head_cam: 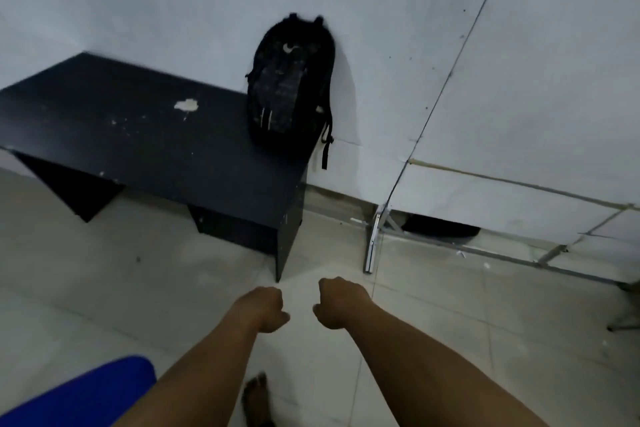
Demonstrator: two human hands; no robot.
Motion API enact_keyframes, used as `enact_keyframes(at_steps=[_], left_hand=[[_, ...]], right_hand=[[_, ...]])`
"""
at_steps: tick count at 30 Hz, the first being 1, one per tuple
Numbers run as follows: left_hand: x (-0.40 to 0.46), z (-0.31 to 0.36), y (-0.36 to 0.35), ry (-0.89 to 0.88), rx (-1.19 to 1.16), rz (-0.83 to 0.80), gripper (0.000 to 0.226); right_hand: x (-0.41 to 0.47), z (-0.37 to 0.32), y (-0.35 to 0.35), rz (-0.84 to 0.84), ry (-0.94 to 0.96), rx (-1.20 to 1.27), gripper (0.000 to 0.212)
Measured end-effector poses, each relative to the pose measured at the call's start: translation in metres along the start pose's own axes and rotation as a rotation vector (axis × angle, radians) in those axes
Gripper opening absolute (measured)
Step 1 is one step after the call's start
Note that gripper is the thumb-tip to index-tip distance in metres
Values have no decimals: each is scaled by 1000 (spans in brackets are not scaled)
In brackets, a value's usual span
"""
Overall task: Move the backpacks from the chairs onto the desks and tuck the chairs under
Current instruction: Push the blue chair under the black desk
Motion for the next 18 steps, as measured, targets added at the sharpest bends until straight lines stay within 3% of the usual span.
enact_keyframes(at_steps=[8, 13, 18], left_hand=[[-80, 23, -147, 96, -124, -170, 44], [-119, 8, -202, 151, -191, -184, 55], [-154, -7, -230, 151, -195, -158, 50]], right_hand=[[-69, 79, -142, -337, -100, 39, 60], [-104, 75, -192, -336, -48, 96, 51], [-141, 57, -232, -313, -53, 154, 46]])
Point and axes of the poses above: each hand's wrist, its own x-axis towards the middle knuckle, its own y-axis out of the back of the hand, z = x × y, the point moved 4 cm from there along x, towards the middle knuckle, and after that the axes turned 14 degrees about x, right-handed, at the moved point
